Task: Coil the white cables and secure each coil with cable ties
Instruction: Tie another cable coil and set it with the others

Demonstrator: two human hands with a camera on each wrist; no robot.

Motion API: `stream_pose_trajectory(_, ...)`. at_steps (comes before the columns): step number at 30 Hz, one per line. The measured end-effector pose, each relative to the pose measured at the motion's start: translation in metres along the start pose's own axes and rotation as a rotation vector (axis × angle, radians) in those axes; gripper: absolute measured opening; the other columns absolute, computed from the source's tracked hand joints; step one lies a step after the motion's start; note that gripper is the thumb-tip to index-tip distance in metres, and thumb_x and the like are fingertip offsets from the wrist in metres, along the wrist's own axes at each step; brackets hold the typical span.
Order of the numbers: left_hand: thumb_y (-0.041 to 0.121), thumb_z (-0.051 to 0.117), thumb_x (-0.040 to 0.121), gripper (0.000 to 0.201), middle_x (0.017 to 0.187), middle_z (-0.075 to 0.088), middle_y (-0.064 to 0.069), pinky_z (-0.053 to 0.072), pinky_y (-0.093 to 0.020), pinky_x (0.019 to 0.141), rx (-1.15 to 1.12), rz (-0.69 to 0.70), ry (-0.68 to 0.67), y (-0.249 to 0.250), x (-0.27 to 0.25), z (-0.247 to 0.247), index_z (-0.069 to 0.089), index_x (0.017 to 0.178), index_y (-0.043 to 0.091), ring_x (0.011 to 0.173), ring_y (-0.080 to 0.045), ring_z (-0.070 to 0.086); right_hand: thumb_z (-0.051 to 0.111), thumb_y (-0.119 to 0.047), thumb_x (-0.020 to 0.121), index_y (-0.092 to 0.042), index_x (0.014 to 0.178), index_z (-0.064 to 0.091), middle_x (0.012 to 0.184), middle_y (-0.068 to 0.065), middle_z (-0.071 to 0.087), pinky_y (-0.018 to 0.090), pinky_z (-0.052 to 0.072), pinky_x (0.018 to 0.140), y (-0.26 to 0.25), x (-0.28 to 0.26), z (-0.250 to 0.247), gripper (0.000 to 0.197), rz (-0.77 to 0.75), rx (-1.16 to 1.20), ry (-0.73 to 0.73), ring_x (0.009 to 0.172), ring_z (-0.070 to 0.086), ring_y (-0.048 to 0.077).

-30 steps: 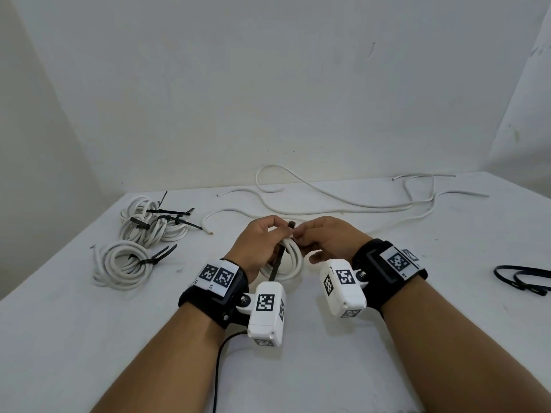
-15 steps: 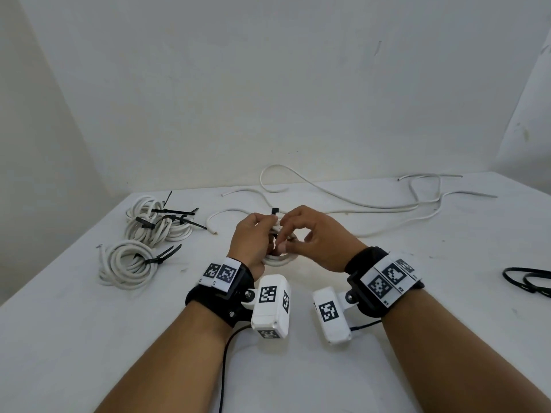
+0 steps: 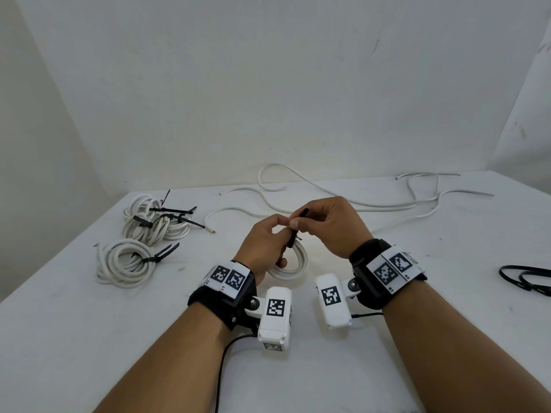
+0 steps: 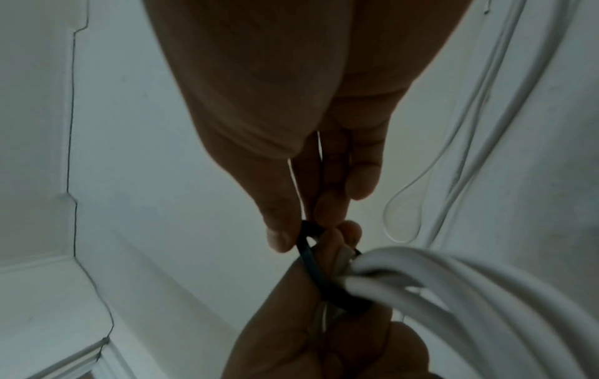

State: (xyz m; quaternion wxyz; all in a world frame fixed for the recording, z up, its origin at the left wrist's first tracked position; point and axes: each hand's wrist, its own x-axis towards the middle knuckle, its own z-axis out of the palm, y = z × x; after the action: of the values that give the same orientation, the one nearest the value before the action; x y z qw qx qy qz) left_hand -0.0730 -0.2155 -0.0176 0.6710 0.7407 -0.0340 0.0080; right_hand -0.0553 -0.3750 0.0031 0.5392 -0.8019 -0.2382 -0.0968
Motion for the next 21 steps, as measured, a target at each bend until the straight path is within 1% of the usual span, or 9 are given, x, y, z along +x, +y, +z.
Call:
stream_pose_trajectory(3,0.026,0.060,0.093,0.019,0.063,0.053,0.003,0.042,-0.028,0.048,0.003,0.012,0.009,-0.002,0.003,-0.001,0.064,0.092,0.007,0.044,-0.010,0.034,0.070,-0.014,0.089,-0.015,0.086,0.077,0.073,0.006,0.071,0.022,0.051,0.062,0.000,0.000,0.000,0.008,0.019,0.061,-0.011,0.066,0.062,0.008)
stream_pose_trajectory(7,0.023,0.058,0.093,0.017,0.062,0.055,0.003,0.043,-0.028,0.048,0.017,0.006,0.110,-0.003,0.006,-0.001,0.057,0.079,0.012,0.042,-0.010,0.038,0.056,-0.014,0.099,-0.020,0.097,0.075,0.093,-0.001,0.074,0.025,0.052,0.065,0.001,0.003,0.005,0.020,0.074,0.128,0.017,0.083,0.068,0.008)
stream_pose_trajectory(9,0.021,0.058,0.092,0.020,0.057,0.054,0.005,0.043,-0.029,0.048,0.008,-0.001,0.152,-0.003,0.007,-0.002,0.053,0.075,0.012,0.037,-0.009,0.040,0.055,-0.011,0.099,-0.020,0.099,0.073,0.086,0.000,0.073,0.026,0.051,0.065,-0.004,0.003,0.006,0.020,0.104,0.244,0.019,0.081,0.070,0.011)
stream_pose_trajectory(11,0.018,0.058,0.092,0.024,0.047,0.050,0.008,0.041,-0.029,0.047,-0.002,-0.002,0.174,-0.002,0.008,-0.002,0.048,0.070,0.013,0.034,-0.008,0.039,0.063,-0.009,0.094,-0.015,0.100,0.067,0.078,0.005,0.073,0.028,0.051,0.062,-0.008,0.002,0.008,0.010,0.150,0.373,0.057,0.072,0.070,0.019)
stream_pose_trajectory(13,0.015,0.057,0.092,0.027,0.042,0.047,0.011,0.040,-0.029,0.046,-0.013,0.002,0.182,0.000,0.006,-0.002,0.045,0.067,0.015,0.034,-0.008,0.039,0.072,-0.009,0.088,-0.013,0.094,0.057,0.074,0.009,0.073,0.030,0.049,0.059,-0.010,0.000,0.010,0.016,0.200,0.457,0.118,0.065,0.068,0.024)
stream_pose_trajectory(14,0.015,0.057,0.092,0.028,0.041,0.047,0.011,0.040,-0.028,0.045,-0.018,0.002,0.185,0.000,0.005,-0.002,0.044,0.066,0.015,0.035,-0.008,0.039,0.074,-0.010,0.086,-0.012,0.090,0.056,0.073,0.010,0.073,0.030,0.049,0.057,-0.010,0.000,0.011,0.018,0.215,0.465,0.137,0.064,0.068,0.025)
stream_pose_trajectory(16,0.014,0.058,0.091,0.030,0.046,0.050,0.008,0.040,-0.027,0.042,-0.020,0.002,0.186,0.000,0.004,-0.002,0.043,0.065,0.016,0.036,-0.008,0.039,0.075,-0.010,0.084,-0.009,0.084,0.061,0.072,0.010,0.073,0.027,0.048,0.055,-0.011,-0.001,0.014,0.014,0.217,0.410,0.149,0.061,0.068,0.023)
stream_pose_trajectory(19,0.014,0.058,0.091,0.029,0.064,0.057,-0.005,0.040,-0.026,0.041,-0.007,0.000,0.183,-0.002,0.005,-0.003,0.044,0.066,0.016,0.039,-0.011,0.042,0.075,-0.012,0.084,-0.002,0.084,0.070,0.068,0.008,0.073,0.024,0.048,0.053,-0.011,-0.004,0.015,0.011,0.185,0.251,0.135,0.059,0.069,0.018)
stream_pose_trajectory(21,0.014,0.058,0.090,0.027,0.069,0.058,-0.010,0.040,-0.025,0.042,0.018,0.005,0.184,-0.002,0.005,-0.004,0.045,0.065,0.016,0.041,-0.013,0.042,0.074,-0.012,0.084,-0.001,0.083,0.073,0.068,0.009,0.073,0.021,0.046,0.052,-0.009,-0.004,0.016,0.011,0.141,0.144,0.111,0.058,0.068,0.015)
